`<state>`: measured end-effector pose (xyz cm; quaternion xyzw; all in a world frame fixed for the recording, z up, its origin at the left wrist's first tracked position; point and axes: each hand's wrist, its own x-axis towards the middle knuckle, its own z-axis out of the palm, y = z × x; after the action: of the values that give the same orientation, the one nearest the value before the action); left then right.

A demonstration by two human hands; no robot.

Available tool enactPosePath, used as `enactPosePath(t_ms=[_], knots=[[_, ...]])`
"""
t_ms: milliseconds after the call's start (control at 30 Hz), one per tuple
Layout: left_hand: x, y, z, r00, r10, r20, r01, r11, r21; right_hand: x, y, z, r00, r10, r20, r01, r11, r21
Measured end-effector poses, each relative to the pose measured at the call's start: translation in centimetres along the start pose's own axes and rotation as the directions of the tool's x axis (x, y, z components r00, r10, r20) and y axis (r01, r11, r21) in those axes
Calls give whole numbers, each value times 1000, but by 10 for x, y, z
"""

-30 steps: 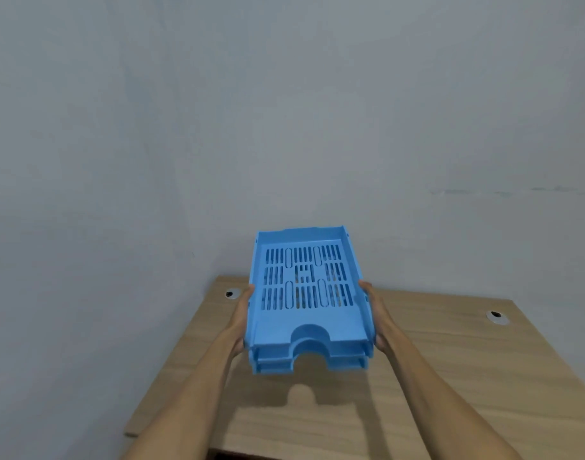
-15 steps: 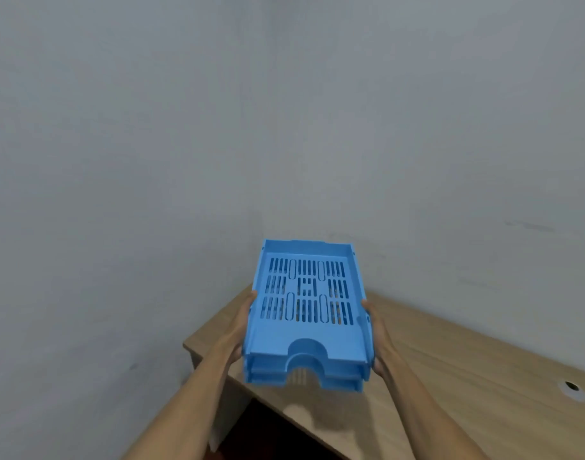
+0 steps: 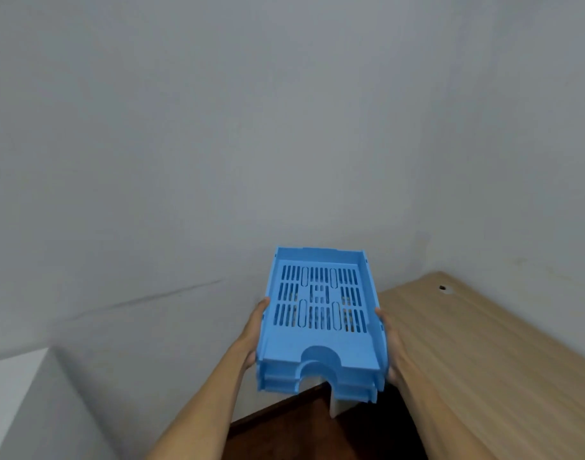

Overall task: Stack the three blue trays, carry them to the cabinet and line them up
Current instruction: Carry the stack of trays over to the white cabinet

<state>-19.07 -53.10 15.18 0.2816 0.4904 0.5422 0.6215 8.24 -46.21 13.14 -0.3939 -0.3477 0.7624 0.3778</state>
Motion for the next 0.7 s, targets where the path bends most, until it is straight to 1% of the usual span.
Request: enactPosePath(t_ms=[100,233,433,700], knots=[[-50,12,-53,995,42,-86,-44,999,-16,-3,26,58,997,1,83,6,997,-83],[-130,19,-127,981,73,-181,-81,996,-37,-26,68,141,991,19,132,7,981,-192],[-261,27,-226,924,114,-366,-144,988,-54,-67,145,263,957,113,267,-54,974,-218],[-389,16,-333,833,145,-533,-231,968,-97,-101,244,384,890,238,389,-132,951,-281]])
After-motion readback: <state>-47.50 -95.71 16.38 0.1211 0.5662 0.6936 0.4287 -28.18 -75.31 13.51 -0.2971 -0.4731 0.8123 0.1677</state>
